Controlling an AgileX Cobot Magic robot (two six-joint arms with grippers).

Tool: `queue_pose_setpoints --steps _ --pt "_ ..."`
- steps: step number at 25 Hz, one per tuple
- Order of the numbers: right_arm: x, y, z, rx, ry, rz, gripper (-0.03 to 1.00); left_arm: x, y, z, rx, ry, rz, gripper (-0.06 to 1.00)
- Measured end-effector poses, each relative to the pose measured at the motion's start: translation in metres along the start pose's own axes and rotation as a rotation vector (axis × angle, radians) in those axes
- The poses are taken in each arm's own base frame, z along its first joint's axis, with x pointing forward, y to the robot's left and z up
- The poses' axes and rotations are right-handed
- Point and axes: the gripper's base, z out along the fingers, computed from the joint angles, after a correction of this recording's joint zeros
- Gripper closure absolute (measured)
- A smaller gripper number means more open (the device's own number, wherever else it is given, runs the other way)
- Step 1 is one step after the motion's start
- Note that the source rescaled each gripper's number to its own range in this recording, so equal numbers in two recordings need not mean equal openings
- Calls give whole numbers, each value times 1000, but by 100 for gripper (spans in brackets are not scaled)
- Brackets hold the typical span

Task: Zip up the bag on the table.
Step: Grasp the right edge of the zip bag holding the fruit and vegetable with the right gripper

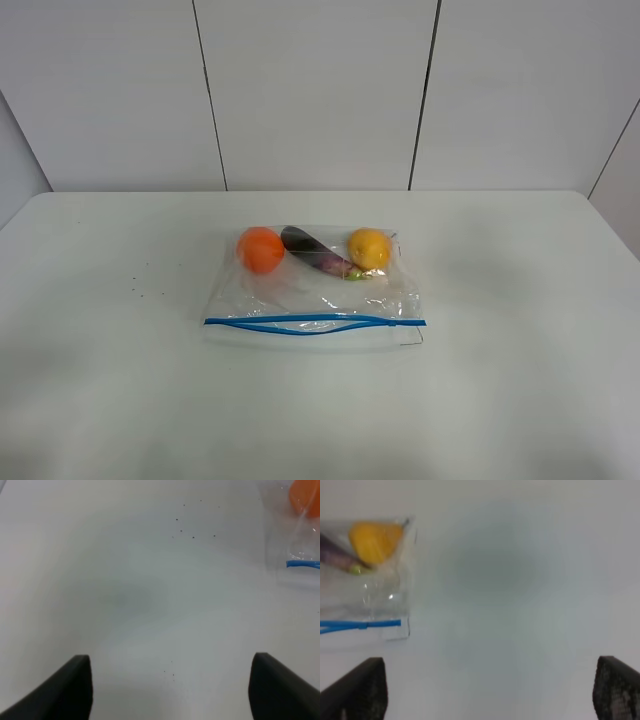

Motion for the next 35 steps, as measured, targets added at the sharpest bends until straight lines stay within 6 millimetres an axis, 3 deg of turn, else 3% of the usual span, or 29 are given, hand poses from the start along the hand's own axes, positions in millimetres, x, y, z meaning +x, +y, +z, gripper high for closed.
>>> queue_pose_setpoints --steps 3,7,14,18,25,35 --pt "-28 1 35 -20 126 31 6 0 0 0 0 0 0 -6" --pt "-47 1 95 -50 279 55 6 0 0 0 0 0 0 -6" --pt "-43 11 188 -224 420 117 9 0 0 0 0 0 0 -6" --pt "-33 16 229 -325 448 149 9 0 0 0 0 0 0 -6" --pt "-24 26 284 -514 487 151 9 0 0 0 0 0 0 -6" --pt "-17 33 334 -685 556 161 9 0 0 0 0 0 0 -6"
